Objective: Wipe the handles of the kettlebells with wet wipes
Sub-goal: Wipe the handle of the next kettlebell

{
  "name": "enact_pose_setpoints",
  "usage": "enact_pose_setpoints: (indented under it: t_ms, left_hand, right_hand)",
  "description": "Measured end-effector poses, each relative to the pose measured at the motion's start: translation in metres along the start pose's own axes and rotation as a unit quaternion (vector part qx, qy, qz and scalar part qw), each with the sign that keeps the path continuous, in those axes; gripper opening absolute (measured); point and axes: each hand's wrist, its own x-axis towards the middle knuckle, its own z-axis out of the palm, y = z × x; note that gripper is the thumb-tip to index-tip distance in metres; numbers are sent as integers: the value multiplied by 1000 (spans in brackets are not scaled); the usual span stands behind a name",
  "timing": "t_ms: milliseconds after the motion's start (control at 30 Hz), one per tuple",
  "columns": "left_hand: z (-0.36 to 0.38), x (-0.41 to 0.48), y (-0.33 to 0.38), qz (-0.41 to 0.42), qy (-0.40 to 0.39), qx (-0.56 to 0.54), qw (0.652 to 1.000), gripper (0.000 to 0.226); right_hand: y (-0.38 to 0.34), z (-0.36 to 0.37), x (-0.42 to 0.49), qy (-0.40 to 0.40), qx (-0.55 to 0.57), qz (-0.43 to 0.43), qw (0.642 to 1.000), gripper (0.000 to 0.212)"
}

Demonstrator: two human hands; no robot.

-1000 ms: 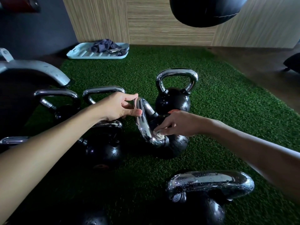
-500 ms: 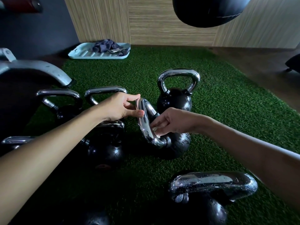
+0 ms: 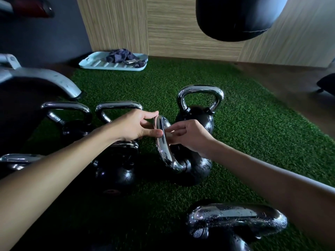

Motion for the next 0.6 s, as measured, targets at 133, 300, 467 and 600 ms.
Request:
enact_pose_setpoints:
  t_ms: [133,300,467,600]
  left_hand:
    - [0,-1,1,-5,0,0,1000,106]
    - [-2,0,-4,1,-5,-5,1000,130]
    - [-3,-2,-2,-4,2,10,1000,117]
    - [-1,-6,5,-7,11,19,1000,103]
  right_hand:
    - [4,2,-5,-13,-39,-1,999,37]
    - [-4,9,18,139,-92,-65,984,22]
    - [2,13,25,158,-118,-94,976,24]
    - [8,19,30,193,-160,-128,959,18]
